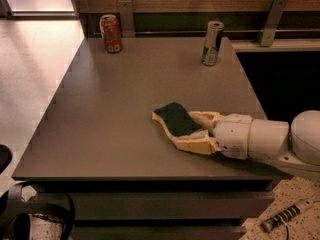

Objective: Move sponge near coke can

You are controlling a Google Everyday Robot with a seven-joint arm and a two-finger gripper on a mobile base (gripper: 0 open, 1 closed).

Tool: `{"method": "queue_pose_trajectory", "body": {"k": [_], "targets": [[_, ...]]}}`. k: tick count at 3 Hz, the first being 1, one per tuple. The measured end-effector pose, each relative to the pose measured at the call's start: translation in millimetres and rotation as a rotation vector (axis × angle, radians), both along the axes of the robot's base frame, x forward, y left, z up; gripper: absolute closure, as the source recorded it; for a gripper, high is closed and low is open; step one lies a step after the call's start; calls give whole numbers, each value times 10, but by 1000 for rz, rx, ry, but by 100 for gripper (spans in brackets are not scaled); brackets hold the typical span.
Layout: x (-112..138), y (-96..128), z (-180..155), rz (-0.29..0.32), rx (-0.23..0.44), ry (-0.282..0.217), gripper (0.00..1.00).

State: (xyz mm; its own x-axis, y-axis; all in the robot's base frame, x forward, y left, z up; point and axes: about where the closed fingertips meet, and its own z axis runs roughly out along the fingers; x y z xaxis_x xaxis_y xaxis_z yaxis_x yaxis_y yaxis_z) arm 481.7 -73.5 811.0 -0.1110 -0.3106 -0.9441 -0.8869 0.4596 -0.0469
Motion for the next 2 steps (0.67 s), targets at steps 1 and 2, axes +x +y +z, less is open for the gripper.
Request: {"method": "queue_pose_trajectory", "body": {"k": [1,2], "targets": [[0,0,0,0,0,0,100],[114,-31,149,0,-12,-7,100]]}}
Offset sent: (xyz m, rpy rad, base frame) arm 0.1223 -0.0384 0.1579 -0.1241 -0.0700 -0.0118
